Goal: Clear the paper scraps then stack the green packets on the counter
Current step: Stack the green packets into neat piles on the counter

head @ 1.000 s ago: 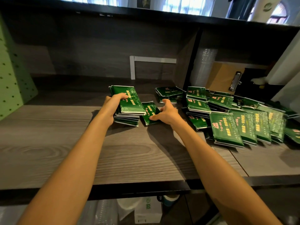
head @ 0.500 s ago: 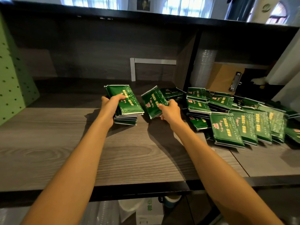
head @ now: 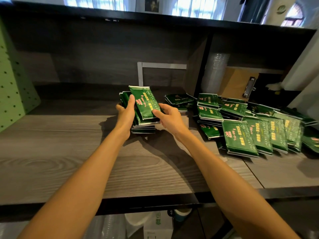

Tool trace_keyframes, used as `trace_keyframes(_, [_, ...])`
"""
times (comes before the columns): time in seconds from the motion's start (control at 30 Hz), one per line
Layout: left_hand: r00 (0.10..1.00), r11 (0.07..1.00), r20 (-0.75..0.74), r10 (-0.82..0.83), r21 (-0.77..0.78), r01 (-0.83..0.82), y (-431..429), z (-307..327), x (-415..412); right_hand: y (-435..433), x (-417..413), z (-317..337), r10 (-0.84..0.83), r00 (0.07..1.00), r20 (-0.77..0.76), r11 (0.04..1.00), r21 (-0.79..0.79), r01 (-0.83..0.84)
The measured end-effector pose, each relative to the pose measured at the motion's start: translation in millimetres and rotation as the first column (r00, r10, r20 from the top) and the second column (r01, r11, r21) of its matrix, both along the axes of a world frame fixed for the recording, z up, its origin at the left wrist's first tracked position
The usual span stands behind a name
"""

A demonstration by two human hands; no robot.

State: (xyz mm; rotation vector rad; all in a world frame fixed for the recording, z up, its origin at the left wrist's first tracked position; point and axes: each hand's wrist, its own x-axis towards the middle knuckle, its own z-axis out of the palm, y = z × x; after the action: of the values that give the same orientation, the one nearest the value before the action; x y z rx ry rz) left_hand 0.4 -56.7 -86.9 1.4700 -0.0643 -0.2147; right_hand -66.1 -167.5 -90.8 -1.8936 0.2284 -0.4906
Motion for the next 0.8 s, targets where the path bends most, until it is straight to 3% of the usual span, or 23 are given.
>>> trace_keyframes(0.17, [0.999, 0.997, -0.009, -0.045, -0.057, 0.045, 3, 0, 0, 0, -4, 2, 0.033, 0.999, 0.003, 0.996, -0.088, -0.032])
trace_keyframes(0.27, [0.996, 0.994, -0.055, -0.077, -0.084, 0.072, 4, -3, 3, -7, -6, 8, -0.09, 0.996, 0.006, 0.976, -0.199, 0.089])
trace_keyframes(0.33, [0.991, 0.988, -0.078, -0.113, -0.113, 0.103, 4, -3, 4, -19, -9, 10, -0.298, 0.949, 0.1, 0.886, -0.342, 0.314])
trace_keyframes(0.4, [0.988, 0.985, -0.083, -0.13, -0.122, 0.119, 2, -4, 2, -33, -14, 11, -0.488, 0.863, 0.133, 0.662, -0.588, 0.465])
trace_keyframes(0.47, [0.988, 0.985, -0.084, -0.13, -0.123, 0.12, 1, -3, -1, -47, -18, 8, -0.612, 0.791, 0.017, 0.499, -0.767, 0.403])
trace_keyframes(0.63, [0.986, 0.984, -0.099, -0.134, -0.128, 0.121, 1, -3, -1, -57, -19, 1, -0.675, 0.656, -0.338, 0.578, -0.794, 0.185])
trace_keyframes(0.7, [0.985, 0.984, -0.103, -0.137, -0.129, 0.123, 1, -2, -1, -58, -17, -2, -0.678, 0.642, -0.359, 0.558, -0.82, 0.131])
trace_keyframes(0.8, [0.985, 0.984, -0.093, -0.143, -0.119, 0.132, 3, -3, -1, -62, -18, -5, -0.693, 0.679, -0.242, 0.481, -0.857, 0.185])
